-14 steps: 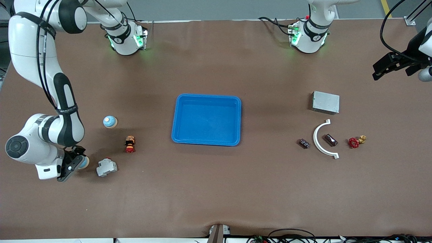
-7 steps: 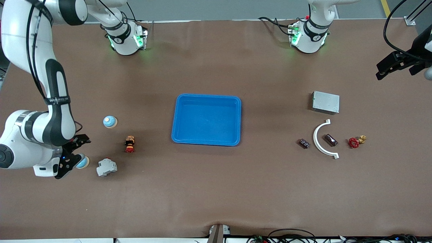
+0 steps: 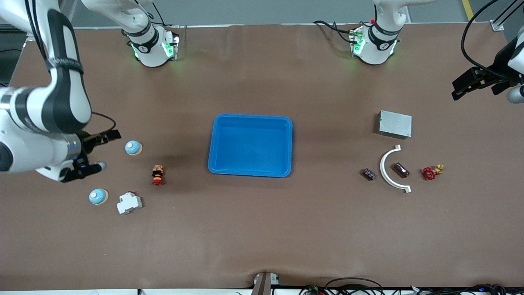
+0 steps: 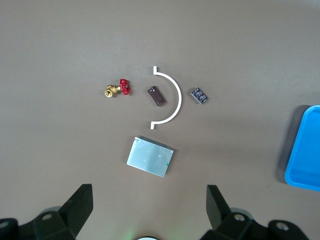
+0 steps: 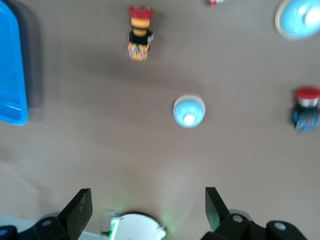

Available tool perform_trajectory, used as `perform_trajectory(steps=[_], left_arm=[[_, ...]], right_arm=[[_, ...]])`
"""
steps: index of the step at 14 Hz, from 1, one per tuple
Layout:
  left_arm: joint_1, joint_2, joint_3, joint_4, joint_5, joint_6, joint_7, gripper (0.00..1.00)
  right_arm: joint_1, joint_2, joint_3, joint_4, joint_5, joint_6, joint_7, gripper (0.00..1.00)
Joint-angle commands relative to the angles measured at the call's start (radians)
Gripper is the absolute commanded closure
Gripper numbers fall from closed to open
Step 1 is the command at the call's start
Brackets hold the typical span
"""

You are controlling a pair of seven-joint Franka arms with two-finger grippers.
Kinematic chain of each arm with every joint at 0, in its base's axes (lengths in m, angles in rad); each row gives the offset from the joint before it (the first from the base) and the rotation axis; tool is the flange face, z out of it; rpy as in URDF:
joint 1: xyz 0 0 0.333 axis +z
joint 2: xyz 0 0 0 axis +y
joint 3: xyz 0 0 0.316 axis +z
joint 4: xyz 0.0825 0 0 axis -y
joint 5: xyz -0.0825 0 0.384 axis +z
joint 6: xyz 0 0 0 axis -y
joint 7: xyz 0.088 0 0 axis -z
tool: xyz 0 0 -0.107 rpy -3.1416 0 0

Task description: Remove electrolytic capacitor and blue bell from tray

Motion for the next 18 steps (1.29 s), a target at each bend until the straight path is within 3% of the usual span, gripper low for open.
perform_trajectory(steps=[1,4,8,9,13,18], left_arm=[[0.001,-0.007,0.000,0.016,-0.017,-0.014,0.020,0.00],[0.006,-0.023,-0.001,0.014,-0.020,-0.017,0.021,0.00],[0.004,-0.036,-0.003,0.013,-0.023,-0.017,0.015,0.00],[0.003,-0.036,-0.003,0.013,-0.023,-0.017,0.009,0.00],[0.004,-0.036,-0.023,0.011,-0.023,-0.019,0.014,0.00],[0.004,-0.032,-0.055,0.014,-0.021,-0.017,0.004,0.00]], right_arm=[[0.008,-0.259,-0.001,-0.255,-0.011,0.055,0.090,0.00],[0.005,-0.416,0.002,-0.357,-0.084,0.055,0.110,0.00],[-0.035,-0.566,-0.002,-0.415,-0.095,0.011,0.110,0.00],[-0.035,-0.568,-0.002,-0.400,-0.099,0.003,0.108,0.00],[-0.098,-0.487,-0.015,-0.152,-0.091,-0.066,0.113,0.00],[-0.120,-0.418,-0.013,-0.064,-0.059,-0.052,0.113,0.00]])
